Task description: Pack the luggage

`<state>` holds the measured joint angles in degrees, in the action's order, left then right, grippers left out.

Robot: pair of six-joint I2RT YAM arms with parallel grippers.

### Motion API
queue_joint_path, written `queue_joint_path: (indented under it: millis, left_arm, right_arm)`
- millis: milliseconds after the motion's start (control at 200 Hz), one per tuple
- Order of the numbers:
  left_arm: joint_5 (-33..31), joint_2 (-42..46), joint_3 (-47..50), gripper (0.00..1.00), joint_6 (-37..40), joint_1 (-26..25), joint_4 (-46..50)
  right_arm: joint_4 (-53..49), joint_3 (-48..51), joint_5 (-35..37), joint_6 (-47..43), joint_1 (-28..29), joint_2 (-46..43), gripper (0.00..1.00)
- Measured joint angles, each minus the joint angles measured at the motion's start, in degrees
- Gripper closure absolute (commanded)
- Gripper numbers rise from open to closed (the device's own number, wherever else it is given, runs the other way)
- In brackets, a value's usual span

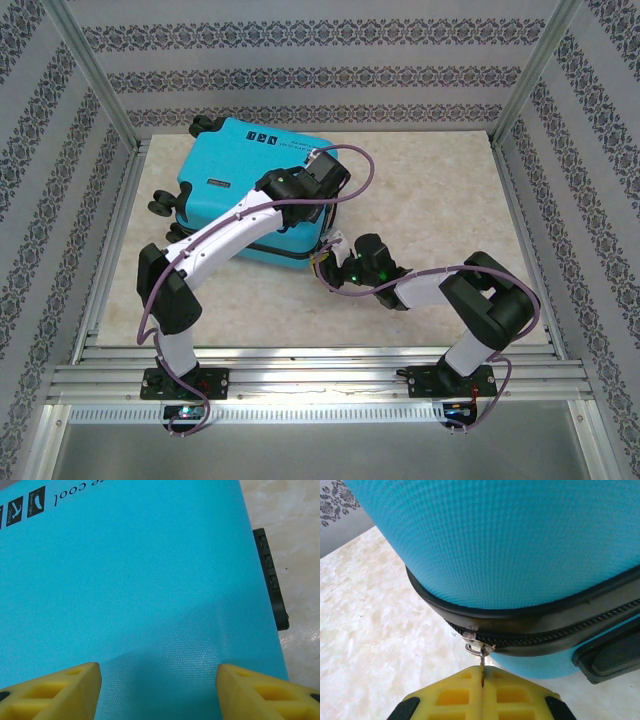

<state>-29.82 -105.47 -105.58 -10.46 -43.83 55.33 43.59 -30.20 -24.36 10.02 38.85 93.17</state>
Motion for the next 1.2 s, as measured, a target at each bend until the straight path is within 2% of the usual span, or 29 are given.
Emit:
queue_joint_path:
  millis: [175, 505, 869, 1199]
  left_arm:
    - [-0.1, 0.0, 0.3, 0.40, 0.0, 0.0, -0.1]
    - [-1.5, 0.1, 2.1, 0.42, 0.0, 0.1, -3.7]
    - [-1.7, 2.1, 4.9, 0.43, 0.0, 0.6, -5.3]
    - [2.4, 2.8, 4.3, 0.28, 1.4, 0.1, -5.3]
  right_arm:
    - [-1.3, 0.0, 1.3, 0.0, -0.1, -0.7, 1.00]
    - [-11.3, -1.6, 8.3, 2.3, -0.8, -5.5, 1.00]
    - [-13.7, -2.8, 10.0, 13.1, -2.9, -6.0, 1.00]
    - [-9.5, -1.4, 7.7, 15.6, -3.1, -5.3, 1.00]
